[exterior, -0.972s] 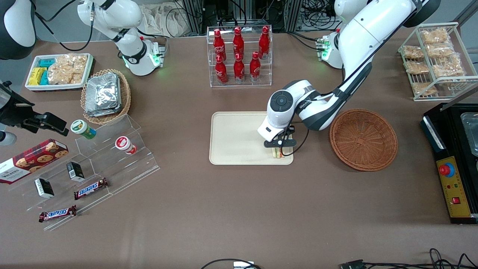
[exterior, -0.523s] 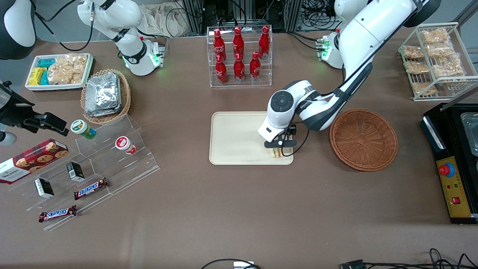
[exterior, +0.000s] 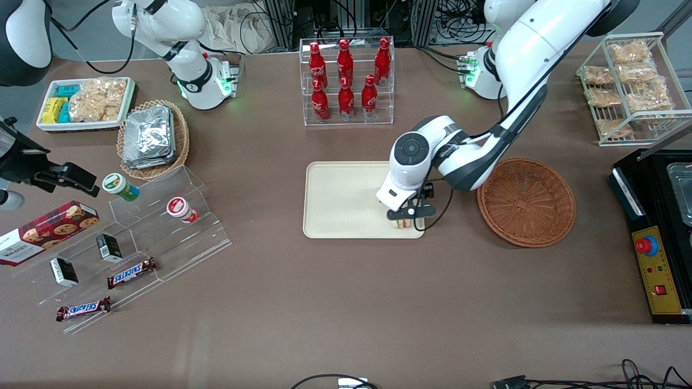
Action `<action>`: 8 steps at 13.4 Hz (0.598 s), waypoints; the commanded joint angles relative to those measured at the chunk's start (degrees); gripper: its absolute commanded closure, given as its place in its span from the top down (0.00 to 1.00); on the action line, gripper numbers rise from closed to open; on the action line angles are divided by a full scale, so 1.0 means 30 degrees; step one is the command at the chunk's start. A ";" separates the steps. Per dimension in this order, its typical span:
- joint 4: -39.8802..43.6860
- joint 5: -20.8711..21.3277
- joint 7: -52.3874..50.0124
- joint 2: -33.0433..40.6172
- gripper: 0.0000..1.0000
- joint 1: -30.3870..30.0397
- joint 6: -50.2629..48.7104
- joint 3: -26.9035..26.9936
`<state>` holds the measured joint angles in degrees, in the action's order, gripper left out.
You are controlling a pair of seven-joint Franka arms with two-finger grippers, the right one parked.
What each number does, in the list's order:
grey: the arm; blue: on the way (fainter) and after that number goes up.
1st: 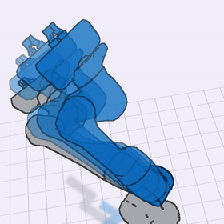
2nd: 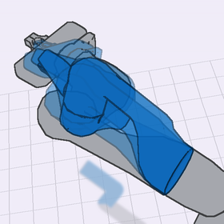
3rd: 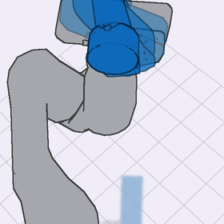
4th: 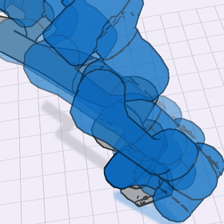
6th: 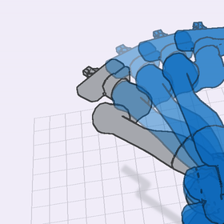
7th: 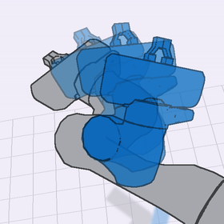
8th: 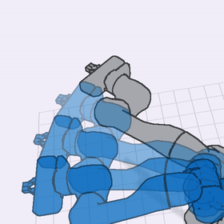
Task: Place sandwich from basket to tray
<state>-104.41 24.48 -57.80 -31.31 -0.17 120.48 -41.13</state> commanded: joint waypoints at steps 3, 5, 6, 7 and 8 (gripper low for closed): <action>0.1933 -0.4689 0.4954 0.4272 1.00 -0.0411 -0.4498 0.1631; 0.0623 -0.6075 0.7302 0.7056 1.00 -0.0177 -0.4856 0.4176; 0.0121 -0.6659 0.8676 0.8287 1.00 -0.0148 -0.5175 0.5204; -0.0203 -0.7129 0.9908 0.9256 1.00 -0.0148 -0.5962 0.6375; -0.0265 -0.7163 1.0790 0.9991 1.00 0.0026 -0.6869 0.7663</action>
<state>-100.75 5.28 -30.85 -8.38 -0.95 102.42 -24.26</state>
